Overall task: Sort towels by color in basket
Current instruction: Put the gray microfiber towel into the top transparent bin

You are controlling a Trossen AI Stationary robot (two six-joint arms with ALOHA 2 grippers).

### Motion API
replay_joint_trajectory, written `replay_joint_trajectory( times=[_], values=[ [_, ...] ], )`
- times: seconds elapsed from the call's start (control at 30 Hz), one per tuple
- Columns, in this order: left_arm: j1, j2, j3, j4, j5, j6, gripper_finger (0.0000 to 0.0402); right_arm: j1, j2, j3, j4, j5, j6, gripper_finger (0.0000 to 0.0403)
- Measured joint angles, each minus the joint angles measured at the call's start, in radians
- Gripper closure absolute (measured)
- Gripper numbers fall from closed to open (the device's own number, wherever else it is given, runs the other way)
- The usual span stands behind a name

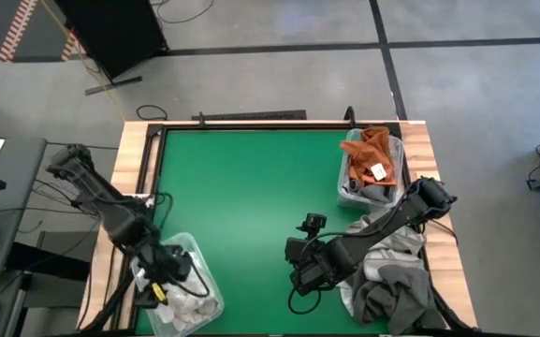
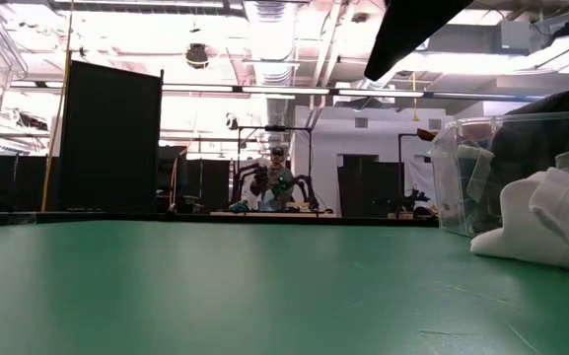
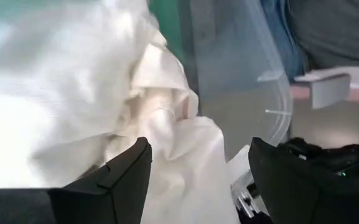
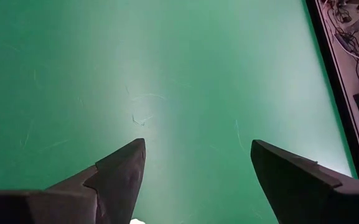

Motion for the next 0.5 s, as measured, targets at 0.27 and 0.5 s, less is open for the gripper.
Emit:
replay_joint_trajectory(
  times=[0.27,0.5],
  values=[
    [0.000,-0.046,0.151,-0.072,-0.263,0.216,0.0147,0.008,-0.048,0.000,-0.051,-0.006,0.002,0.0076],
    [0.010,-0.045,0.193,-0.068,-0.685,0.563,0.0147,0.020,-0.118,0.000,-0.098,-0.111,0.019,0.0076]
  ],
)
